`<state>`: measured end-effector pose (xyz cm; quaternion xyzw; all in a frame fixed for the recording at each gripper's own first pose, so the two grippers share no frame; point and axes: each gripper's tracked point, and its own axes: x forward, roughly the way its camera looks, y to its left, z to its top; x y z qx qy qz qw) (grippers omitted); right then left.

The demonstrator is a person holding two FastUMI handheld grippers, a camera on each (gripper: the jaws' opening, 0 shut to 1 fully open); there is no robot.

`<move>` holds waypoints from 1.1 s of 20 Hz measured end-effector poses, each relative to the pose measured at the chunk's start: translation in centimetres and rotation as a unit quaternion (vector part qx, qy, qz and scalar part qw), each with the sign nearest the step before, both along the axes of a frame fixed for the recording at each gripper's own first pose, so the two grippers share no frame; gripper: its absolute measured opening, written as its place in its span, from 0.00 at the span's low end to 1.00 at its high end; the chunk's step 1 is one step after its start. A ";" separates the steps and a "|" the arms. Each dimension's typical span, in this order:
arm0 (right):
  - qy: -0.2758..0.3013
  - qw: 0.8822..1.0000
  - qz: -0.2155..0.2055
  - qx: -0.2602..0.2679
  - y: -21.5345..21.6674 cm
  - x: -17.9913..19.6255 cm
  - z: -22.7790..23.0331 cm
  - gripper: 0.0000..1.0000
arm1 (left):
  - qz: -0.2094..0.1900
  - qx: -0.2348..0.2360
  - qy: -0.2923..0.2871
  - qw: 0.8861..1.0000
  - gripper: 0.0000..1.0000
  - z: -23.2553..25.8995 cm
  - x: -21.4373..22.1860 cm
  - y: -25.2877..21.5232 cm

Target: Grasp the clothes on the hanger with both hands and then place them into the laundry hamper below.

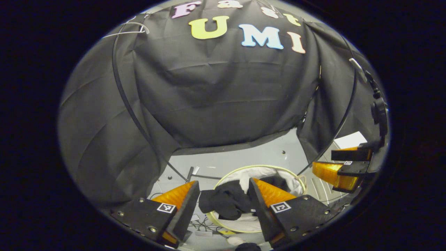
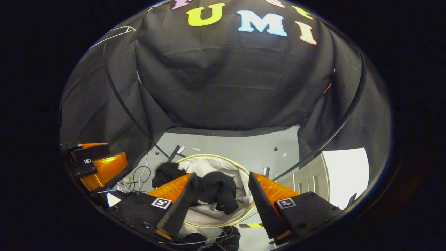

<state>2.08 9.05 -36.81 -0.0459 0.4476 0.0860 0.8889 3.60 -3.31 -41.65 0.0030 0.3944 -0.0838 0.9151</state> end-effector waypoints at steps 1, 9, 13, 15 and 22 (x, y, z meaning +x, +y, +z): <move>-0.009 1.000 0.004 -0.008 -0.1 0.3 0.7 0.95 | -0.001 0.001 -0.005 1.000 0.83 0.4 0.1 0.3; -0.115 0.993 -0.016 -0.009 -0.9 0.2 8.5 1.00 | -0.013 0.015 -0.081 0.996 0.93 8.0 -1.0 2.4; -0.199 0.979 -0.032 0.004 -2.0 0.1 15.6 1.00 | -0.010 0.014 -0.142 0.990 0.93 14.3 -1.1 3.2; -0.240 0.970 -0.039 0.006 -3.3 -0.1 19.1 0.96 | 0.001 0.007 -0.169 0.986 0.93 17.7 -1.3 3.5; -0.318 0.945 -0.065 0.028 -6.8 -3.7 27.4 0.96 | 0.030 0.000 -0.257 0.966 0.93 29.3 -4.3 4.9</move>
